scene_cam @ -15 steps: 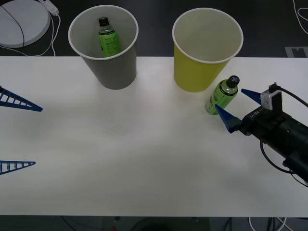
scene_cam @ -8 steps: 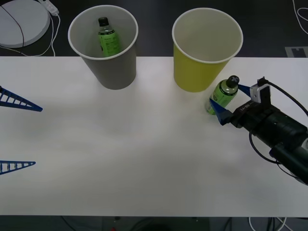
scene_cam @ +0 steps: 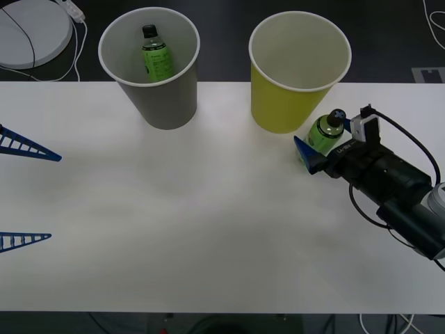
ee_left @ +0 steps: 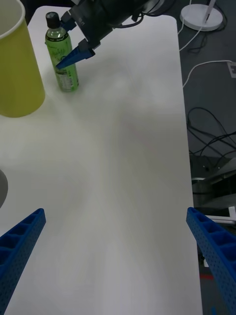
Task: Put the can into the green bin and the plastic bottle into the gray bin
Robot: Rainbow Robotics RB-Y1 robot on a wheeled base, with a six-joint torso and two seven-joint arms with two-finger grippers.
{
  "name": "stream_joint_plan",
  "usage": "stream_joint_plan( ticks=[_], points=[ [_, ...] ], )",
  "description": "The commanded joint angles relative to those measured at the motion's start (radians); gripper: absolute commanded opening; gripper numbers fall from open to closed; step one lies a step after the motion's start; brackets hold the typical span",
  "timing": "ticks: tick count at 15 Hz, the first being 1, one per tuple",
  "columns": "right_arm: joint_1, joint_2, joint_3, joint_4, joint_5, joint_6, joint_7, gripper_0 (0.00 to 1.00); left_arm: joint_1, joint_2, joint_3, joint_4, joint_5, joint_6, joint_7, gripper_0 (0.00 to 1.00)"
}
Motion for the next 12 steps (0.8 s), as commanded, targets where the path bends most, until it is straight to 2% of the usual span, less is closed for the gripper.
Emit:
stream_joint_plan(
  ticks=[1, 2, 3, 4, 12],
  points=[
    [0.0, 0.0, 0.0, 0.0, 0.0, 0.001, -0.002, 1.0, 0.0, 0.0, 0.0, 0.0, 0.0, 0.0, 0.0, 1.0],
    [0.0, 0.0, 0.0, 0.0, 0.0, 0.003, -0.002, 1.0, 0.0, 0.0, 0.0, 0.0, 0.0, 0.0, 0.0, 1.0],
    [0.0, 0.0, 0.002, 0.0, 0.0, 0.009, -0.002, 0.73, 0.0, 0.0, 0.0, 0.0, 0.0, 0.0, 0.0, 1.0],
    [0.0, 0.0, 0.002, 0.0, 0.0, 0.02, -0.002, 0.0, 0.0, 0.0, 0.0, 0.0, 0.0, 0.0, 0.0, 1.0],
    [0.001, 0.0, 0.003, 0.0, 0.001, 0.02, 0.006, 0.0, 0.0, 0.0, 0.0, 0.0, 0.0, 0.0, 0.0, 1.0]
  ],
)
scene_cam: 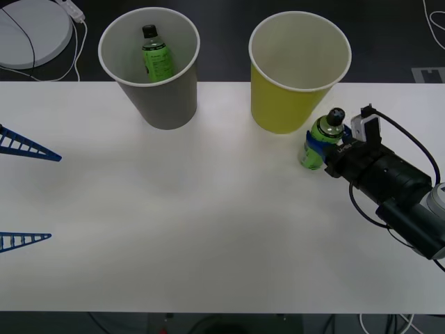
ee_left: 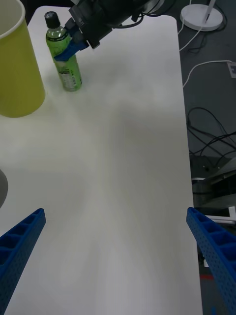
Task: Put the can into the green bin and the plastic bottle into the gray bin
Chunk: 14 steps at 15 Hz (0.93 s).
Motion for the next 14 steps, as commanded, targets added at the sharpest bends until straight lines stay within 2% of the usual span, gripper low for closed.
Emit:
stream_joint_plan(
  ticks=[1, 6, 14],
  points=[
    [0.001, 0.0, 0.0, 0.0, -0.001, -0.007, 0.0, 0.0, 0.0, 0.0, 0.0, 0.0, 0.0, 0.0, 0.0, 1.0],
    [0.024, -0.019, -0.022, -0.024, -0.002, -0.04, -0.007, 0.0, 0.0, 0.0, 0.0, 0.0, 0.0, 0.0, 0.0, 1.0],
    [0.147, -0.078, -0.118, -0.149, -0.016, -0.106, -0.035, 0.0, 0.0, 0.0, 0.0, 0.0, 0.0, 0.0, 0.0, 1.0]
  ],
)
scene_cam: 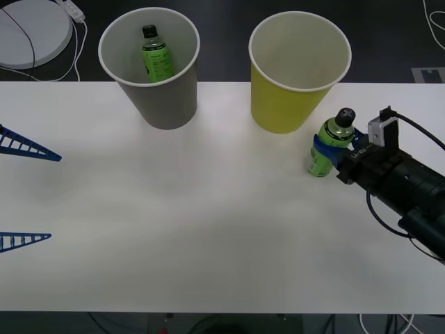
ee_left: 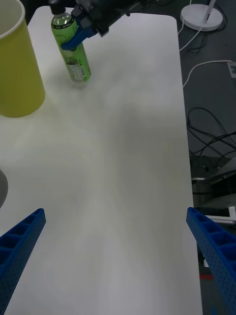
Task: Put the can into the green bin and the plastic bottle into the gray bin
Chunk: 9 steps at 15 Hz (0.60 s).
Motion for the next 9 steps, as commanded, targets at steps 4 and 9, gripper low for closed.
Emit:
stream_joint_plan(
  ticks=[4, 9],
  points=[
    [0.095, -0.012, -0.138, -0.02, -0.007, -0.192, -0.013, 0.0, 0.0, 0.0, 0.0, 0.0, 0.0, 0.0, 0.0, 1.0],
    [0.183, -0.024, -0.264, -0.057, -0.01, -0.365, -0.024, 0.0, 0.0, 0.0, 0.0, 0.0, 0.0, 0.0, 0.0, 1.0]
  ],
)
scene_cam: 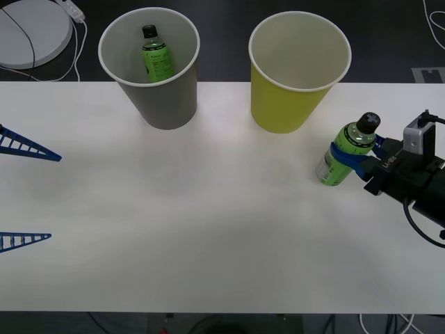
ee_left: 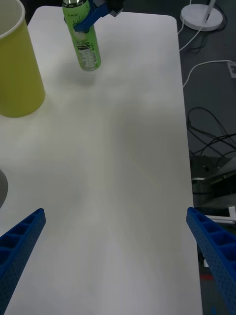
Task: Put the can into the green bin and the plastic bottle into the gray bin
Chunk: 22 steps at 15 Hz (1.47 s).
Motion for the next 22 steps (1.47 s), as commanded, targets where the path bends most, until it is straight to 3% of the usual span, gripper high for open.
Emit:
stream_joint_plan(
  ticks=[1, 8, 22],
  points=[
    [0.055, -0.01, -0.065, -0.043, 0.0, -0.059, -0.01, 0.0, 0.0, 0.0, 0.0, 0.0, 0.0, 0.0, 0.0, 1.0],
    [0.166, -0.056, -0.14, -0.218, 0.049, -0.059, -0.225, 0.0, 0.0, 0.0, 0.0, 0.0, 0.0, 0.0, 0.0, 1.0],
    [0.109, -0.067, -0.218, -0.474, 0.59, -0.057, -0.934, 0.0, 0.0, 0.0, 0.0, 0.0, 0.0, 0.0, 0.0, 1.0]
  ],
)
